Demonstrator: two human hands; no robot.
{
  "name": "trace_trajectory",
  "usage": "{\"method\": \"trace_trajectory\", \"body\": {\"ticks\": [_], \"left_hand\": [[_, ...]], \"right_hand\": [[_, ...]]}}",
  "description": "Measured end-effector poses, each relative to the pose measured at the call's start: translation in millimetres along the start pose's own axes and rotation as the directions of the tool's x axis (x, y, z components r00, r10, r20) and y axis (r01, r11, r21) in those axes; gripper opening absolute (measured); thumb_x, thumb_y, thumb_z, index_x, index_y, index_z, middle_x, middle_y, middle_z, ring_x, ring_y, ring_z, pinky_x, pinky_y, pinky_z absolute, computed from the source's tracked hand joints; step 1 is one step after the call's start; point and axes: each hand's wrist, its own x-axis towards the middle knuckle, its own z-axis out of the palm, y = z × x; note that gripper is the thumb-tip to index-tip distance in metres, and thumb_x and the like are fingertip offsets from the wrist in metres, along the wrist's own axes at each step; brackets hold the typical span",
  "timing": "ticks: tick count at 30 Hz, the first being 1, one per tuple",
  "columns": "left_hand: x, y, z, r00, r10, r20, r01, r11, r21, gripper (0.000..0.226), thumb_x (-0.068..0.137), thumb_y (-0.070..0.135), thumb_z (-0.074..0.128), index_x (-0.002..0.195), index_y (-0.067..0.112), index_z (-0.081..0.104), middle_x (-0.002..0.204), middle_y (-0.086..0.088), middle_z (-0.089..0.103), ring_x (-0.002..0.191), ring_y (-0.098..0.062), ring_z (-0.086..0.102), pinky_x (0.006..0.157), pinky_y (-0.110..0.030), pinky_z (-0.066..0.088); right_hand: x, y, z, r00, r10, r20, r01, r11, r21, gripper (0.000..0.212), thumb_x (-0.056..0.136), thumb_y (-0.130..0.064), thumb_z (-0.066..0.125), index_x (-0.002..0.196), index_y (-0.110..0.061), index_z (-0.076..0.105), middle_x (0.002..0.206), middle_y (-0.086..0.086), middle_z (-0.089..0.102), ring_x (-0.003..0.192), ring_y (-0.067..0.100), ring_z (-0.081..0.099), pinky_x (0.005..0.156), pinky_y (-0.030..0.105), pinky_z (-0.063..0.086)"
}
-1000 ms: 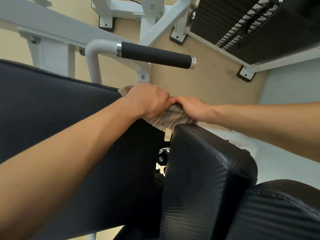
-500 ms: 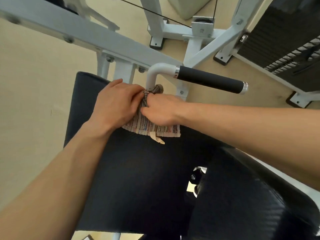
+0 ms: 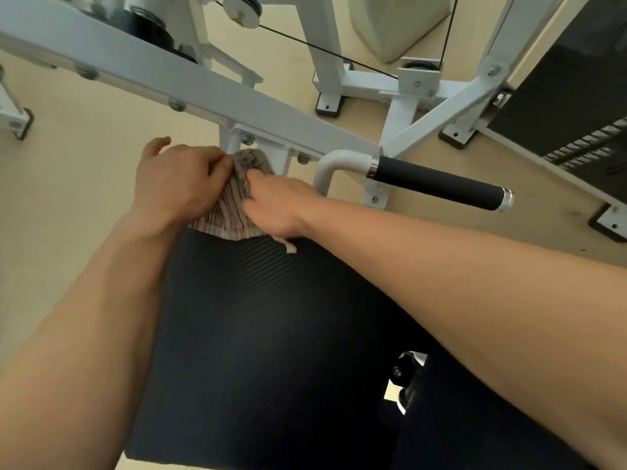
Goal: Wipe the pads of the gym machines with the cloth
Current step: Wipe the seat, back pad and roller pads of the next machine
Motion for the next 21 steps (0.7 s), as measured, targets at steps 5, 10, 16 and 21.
{"method": "trace_trajectory", "body": {"ticks": [5, 10, 16, 21], "left_hand": [[-16, 42, 11, 0.998, 0.048, 0.029, -0.050, 0.996, 0.079, 0.048, 0.098, 0.029, 0.031, 0.077, 0.010, 0.069, 0.088, -0.015, 0.072, 0.091, -0.039, 0.064, 0.091, -0.047, 0.042], [-61, 102, 18, 0.978, 0.198, -0.070, -0.199, 0.980, -0.010, 0.039, 0.102, 0.030, 0.038, 0.107, 0.012, 0.072, 0.108, -0.012, 0.071, 0.111, -0.034, 0.059, 0.099, -0.046, 0.041], [-96, 160, 30, 0.920, 0.381, -0.088, -0.391, 0.905, -0.166, 0.037, 0.096, 0.029, 0.049, 0.127, 0.017, 0.064, 0.127, -0.005, 0.067, 0.122, -0.028, 0.057, 0.101, -0.042, 0.041], [-96, 149, 15, 0.969, 0.231, -0.088, -0.243, 0.952, -0.186, 0.030, 0.096, 0.028, 0.056, 0.123, 0.023, 0.068, 0.124, -0.001, 0.067, 0.115, -0.029, 0.057, 0.088, -0.045, 0.047]], "right_hand": [[-22, 38, 5, 0.991, -0.131, 0.003, 0.130, 0.983, -0.130, 0.027, 0.105, -0.032, 0.042, 0.126, -0.016, 0.046, 0.105, 0.003, 0.063, 0.084, 0.020, 0.062, 0.075, 0.040, 0.053], [-86, 100, -12, 0.985, -0.083, 0.149, 0.123, 0.951, -0.283, 0.042, 0.104, -0.028, 0.044, 0.145, -0.027, 0.036, 0.104, -0.001, 0.061, 0.077, 0.012, 0.054, 0.072, 0.030, 0.045], [-113, 123, -28, 0.890, 0.275, 0.363, -0.147, 0.928, -0.342, 0.023, 0.095, -0.033, 0.060, 0.114, -0.020, 0.059, 0.112, 0.005, 0.069, 0.091, 0.017, 0.062, 0.082, 0.030, 0.049], [-91, 70, -53, 0.753, 0.503, 0.425, -0.376, 0.858, -0.350, 0.060, 0.093, -0.038, 0.069, 0.145, -0.018, 0.046, 0.138, 0.007, 0.057, 0.134, 0.030, 0.050, 0.099, 0.039, 0.043]]}}
